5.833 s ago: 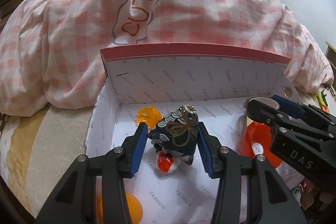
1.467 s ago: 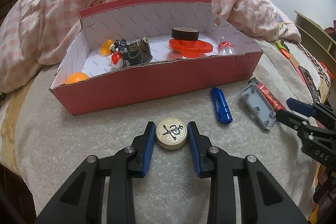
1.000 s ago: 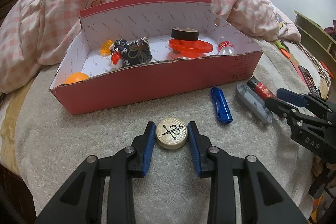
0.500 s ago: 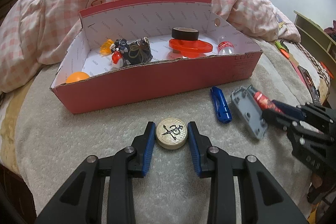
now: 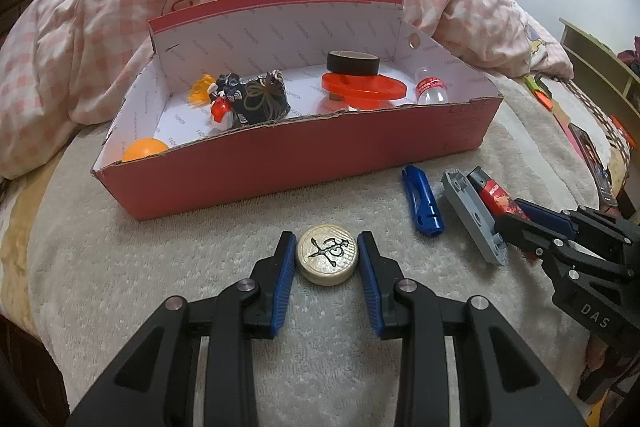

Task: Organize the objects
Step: 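Grasp the chess piece with the left tool while the right tool grasps the spray can, then carry the chess piece and spray can over the shoebox with both tools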

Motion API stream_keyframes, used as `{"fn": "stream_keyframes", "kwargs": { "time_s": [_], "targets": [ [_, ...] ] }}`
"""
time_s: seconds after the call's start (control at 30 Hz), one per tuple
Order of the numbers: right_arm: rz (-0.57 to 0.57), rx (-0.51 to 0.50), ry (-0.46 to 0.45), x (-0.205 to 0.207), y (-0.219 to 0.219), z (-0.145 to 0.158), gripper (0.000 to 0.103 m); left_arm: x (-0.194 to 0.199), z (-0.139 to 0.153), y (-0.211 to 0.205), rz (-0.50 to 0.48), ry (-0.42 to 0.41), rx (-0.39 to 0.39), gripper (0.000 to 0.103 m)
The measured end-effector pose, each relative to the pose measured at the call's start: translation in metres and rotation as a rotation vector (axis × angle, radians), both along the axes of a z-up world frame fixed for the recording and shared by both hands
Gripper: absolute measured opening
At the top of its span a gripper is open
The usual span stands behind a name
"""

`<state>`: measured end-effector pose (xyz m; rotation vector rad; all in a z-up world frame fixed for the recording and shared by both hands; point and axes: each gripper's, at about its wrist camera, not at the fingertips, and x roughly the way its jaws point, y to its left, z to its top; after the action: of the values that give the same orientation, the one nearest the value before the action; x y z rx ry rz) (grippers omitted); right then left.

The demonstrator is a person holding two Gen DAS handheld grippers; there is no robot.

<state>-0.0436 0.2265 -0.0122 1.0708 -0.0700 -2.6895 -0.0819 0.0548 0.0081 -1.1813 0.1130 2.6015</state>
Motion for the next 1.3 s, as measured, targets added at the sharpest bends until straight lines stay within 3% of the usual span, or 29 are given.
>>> {"fn": "stream_keyframes", "kwargs": {
  "time_s": [0.83,1.3],
  "targets": [
    [-0.066,-0.052,0.008,0.02,0.008,0.014,0.021,0.013,0.01,-0.014,0.0,0.007,0.047,0.03],
    [-0.019,-0.055,0.035,0.029,-0.008,0.026,0.021,0.022,0.015,-0.016,-0.005,0.021,0.049,0.03]
  ]
}}
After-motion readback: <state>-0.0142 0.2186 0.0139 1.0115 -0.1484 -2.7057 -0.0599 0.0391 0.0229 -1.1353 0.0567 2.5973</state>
